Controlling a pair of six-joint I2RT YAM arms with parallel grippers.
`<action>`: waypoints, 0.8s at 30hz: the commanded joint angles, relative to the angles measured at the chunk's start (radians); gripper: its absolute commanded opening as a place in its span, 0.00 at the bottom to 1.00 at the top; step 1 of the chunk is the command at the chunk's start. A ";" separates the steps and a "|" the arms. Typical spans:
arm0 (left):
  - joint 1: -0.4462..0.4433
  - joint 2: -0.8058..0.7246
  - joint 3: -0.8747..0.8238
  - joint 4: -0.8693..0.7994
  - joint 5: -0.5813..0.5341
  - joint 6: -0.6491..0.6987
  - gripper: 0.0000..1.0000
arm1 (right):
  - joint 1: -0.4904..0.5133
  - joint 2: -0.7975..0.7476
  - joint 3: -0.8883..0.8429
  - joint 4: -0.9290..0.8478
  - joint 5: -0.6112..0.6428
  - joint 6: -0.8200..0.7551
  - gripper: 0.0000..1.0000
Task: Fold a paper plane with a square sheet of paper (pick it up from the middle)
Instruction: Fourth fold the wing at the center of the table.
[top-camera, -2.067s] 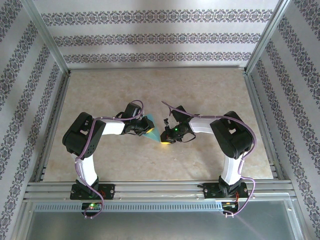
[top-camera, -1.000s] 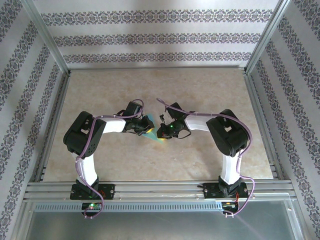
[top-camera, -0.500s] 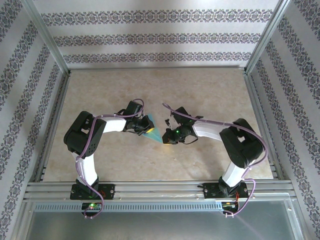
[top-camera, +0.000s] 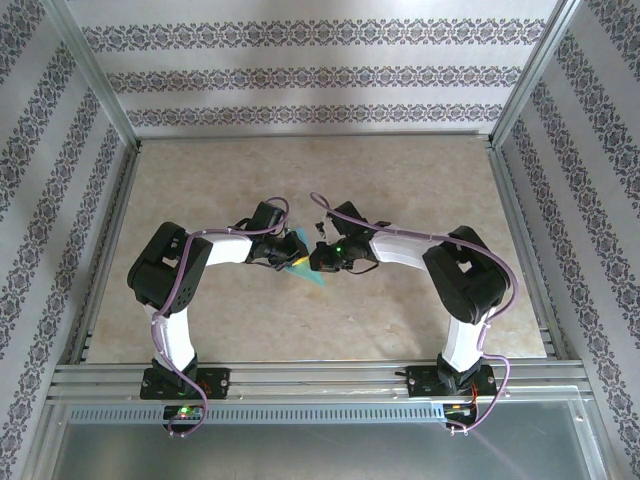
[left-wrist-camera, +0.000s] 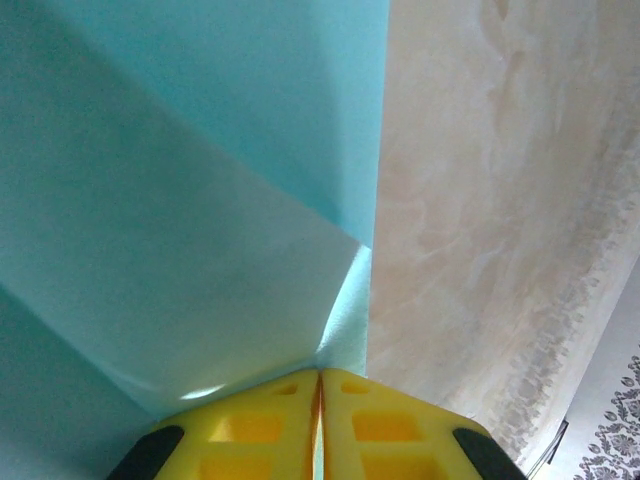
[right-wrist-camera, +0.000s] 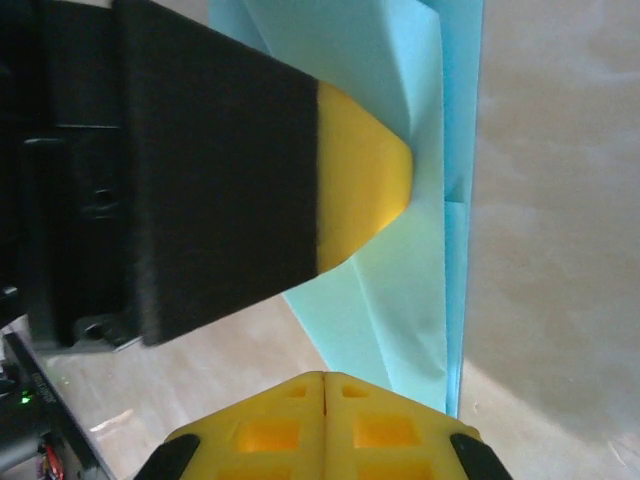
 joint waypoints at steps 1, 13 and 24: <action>0.008 0.065 -0.050 -0.158 -0.074 0.039 0.11 | 0.009 0.040 0.042 -0.010 0.027 0.013 0.03; 0.010 -0.041 0.020 -0.131 -0.015 0.098 0.14 | 0.009 0.096 -0.002 -0.064 0.075 0.002 0.02; 0.029 -0.142 -0.048 -0.085 -0.016 0.194 0.16 | 0.010 0.050 -0.092 -0.109 0.065 0.002 0.02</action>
